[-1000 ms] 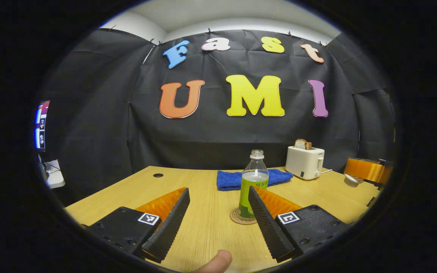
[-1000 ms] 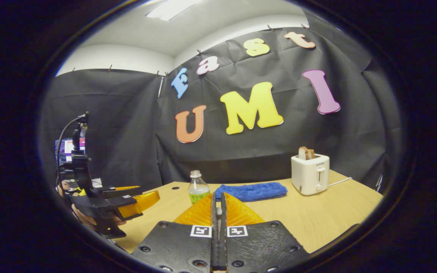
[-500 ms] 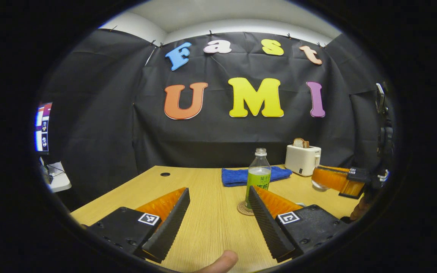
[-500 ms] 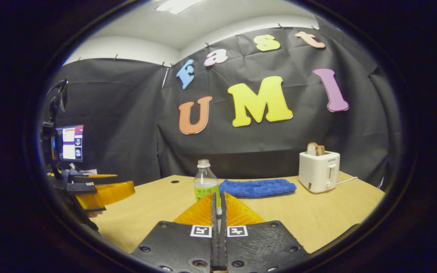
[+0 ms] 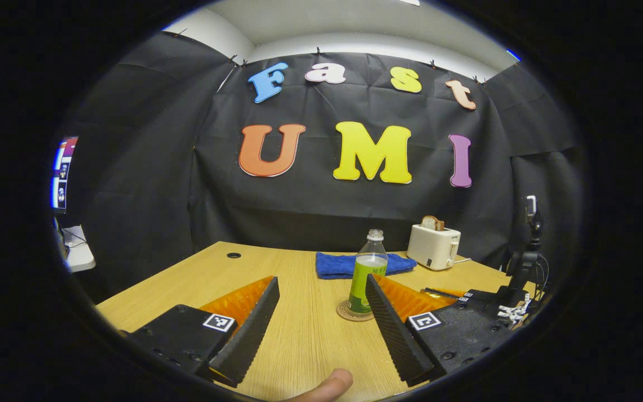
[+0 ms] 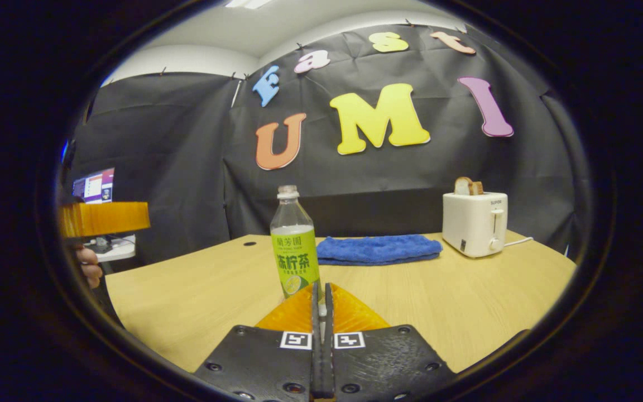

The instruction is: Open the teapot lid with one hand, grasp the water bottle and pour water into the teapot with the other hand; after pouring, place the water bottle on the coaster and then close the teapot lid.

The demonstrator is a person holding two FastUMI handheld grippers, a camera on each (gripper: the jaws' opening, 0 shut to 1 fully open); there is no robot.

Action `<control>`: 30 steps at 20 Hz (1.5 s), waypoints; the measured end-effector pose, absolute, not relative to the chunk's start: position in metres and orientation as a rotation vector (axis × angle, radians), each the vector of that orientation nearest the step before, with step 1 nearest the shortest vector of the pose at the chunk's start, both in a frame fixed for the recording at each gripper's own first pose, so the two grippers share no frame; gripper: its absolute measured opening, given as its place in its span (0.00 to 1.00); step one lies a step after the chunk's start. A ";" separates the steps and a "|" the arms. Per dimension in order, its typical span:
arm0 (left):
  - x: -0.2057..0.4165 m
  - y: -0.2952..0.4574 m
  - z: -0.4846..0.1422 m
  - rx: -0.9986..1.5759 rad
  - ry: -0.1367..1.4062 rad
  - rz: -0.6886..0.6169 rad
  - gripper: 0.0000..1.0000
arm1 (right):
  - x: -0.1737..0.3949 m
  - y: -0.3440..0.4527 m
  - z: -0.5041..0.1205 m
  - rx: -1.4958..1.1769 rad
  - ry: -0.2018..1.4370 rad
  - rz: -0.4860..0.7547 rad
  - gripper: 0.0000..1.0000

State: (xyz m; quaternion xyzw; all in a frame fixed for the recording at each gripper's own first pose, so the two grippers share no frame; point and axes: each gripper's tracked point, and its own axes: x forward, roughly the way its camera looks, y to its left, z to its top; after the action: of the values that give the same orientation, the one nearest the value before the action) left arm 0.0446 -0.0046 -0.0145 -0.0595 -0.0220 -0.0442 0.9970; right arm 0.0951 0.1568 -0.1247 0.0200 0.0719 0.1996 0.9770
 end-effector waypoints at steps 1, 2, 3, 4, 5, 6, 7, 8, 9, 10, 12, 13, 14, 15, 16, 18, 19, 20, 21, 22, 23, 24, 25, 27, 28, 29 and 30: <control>0.046 -0.005 -0.015 -0.114 -0.048 -0.091 0.97 | 0.095 0.159 -0.130 0.053 0.154 0.418 0.00; 0.048 0.000 -0.018 -0.108 -0.042 -0.079 0.97 | 0.095 0.160 -0.127 0.064 0.135 0.418 0.00; 0.050 0.002 -0.021 -0.109 -0.033 -0.070 0.96 | 0.095 0.159 -0.129 0.061 0.145 0.417 0.00; 0.051 0.000 -0.023 -0.115 -0.027 -0.075 0.97 | 0.094 0.159 -0.128 0.052 0.137 0.414 0.00; 0.052 0.000 -0.025 -0.120 -0.021 -0.077 0.97 | 0.095 0.160 -0.129 0.046 0.140 0.411 0.00; 0.052 0.000 -0.025 -0.123 -0.016 -0.076 0.97 | 0.094 0.159 -0.130 0.052 0.139 0.407 0.00; 0.053 0.000 -0.026 -0.124 -0.012 -0.077 0.97 | 0.095 0.159 -0.129 0.060 0.139 0.401 0.00; 0.053 0.000 -0.026 -0.127 -0.015 -0.077 0.97 | 0.094 0.159 -0.130 0.059 0.138 0.398 0.00; 0.053 -0.001 -0.026 -0.127 -0.015 -0.077 0.97 | 0.095 0.160 -0.129 0.052 0.134 0.396 0.00; 0.053 -0.002 -0.027 -0.126 -0.015 -0.081 0.97 | 0.094 0.160 -0.129 0.045 0.134 0.396 0.00; 0.054 -0.005 -0.028 -0.112 -0.017 -0.088 0.97 | 0.093 0.160 -0.127 0.029 0.127 0.396 0.00; 0.056 -0.004 -0.030 -0.098 -0.019 -0.081 0.97 | 0.093 0.161 -0.128 0.016 0.123 0.396 0.00; 0.057 -0.002 -0.032 -0.083 -0.015 -0.071 0.97 | 0.091 0.163 -0.128 0.006 0.121 0.399 0.00; 0.058 -0.002 -0.034 -0.073 -0.013 -0.069 0.97 | 0.091 0.165 -0.129 0.004 0.128 0.407 0.00; 0.058 -0.004 -0.033 -0.070 -0.013 -0.073 0.97 | 0.092 0.167 -0.134 0.005 0.142 0.413 0.00; 0.059 -0.006 -0.035 -0.070 -0.011 -0.080 0.97 | 0.094 0.166 -0.135 0.022 0.151 0.412 0.00; 0.059 -0.008 -0.035 -0.070 -0.008 -0.084 0.97 | 0.095 0.164 -0.134 0.033 0.152 0.409 0.00; 0.059 -0.007 -0.036 -0.070 -0.004 -0.082 0.97 | 0.096 0.162 -0.137 0.032 0.178 0.400 0.00; 0.060 -0.007 -0.037 -0.071 -0.002 -0.080 0.97 | 0.095 0.162 -0.139 0.028 0.193 0.396 0.00; 0.060 -0.008 -0.037 -0.073 0.001 -0.083 0.97 | 0.096 0.162 -0.140 0.017 0.200 0.391 0.02; 0.060 -0.010 -0.038 -0.072 0.004 -0.086 0.97 | 0.096 0.161 -0.139 0.014 0.199 0.387 0.04; 0.059 -0.009 -0.038 -0.071 0.007 -0.086 0.97 | 0.096 0.159 -0.139 0.012 0.200 0.377 0.06; 0.058 -0.009 -0.039 -0.070 0.009 -0.086 0.97 | 0.096 0.157 -0.137 0.011 0.201 0.365 0.10; 0.057 -0.006 -0.036 -0.081 0.010 -0.078 0.97 | 0.089 0.161 -0.130 0.022 0.199 0.382 0.31; 0.056 -0.006 -0.036 -0.093 0.016 -0.079 0.97 | 0.085 0.160 -0.124 0.025 0.192 0.381 0.45; 0.054 -0.008 -0.036 -0.112 0.027 -0.089 0.97 | 0.082 0.158 -0.115 0.019 0.180 0.371 0.50; 0.052 -0.010 -0.037 -0.130 0.044 -0.099 0.97 | 0.079 0.154 -0.108 0.015 0.167 0.359 0.58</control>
State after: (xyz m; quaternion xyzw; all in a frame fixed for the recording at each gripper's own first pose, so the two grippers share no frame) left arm 0.0522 -0.0099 -0.0368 -0.0647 0.0222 -0.0496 0.9964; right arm 0.0791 0.1536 -0.1076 0.0076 0.0829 0.1785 0.9804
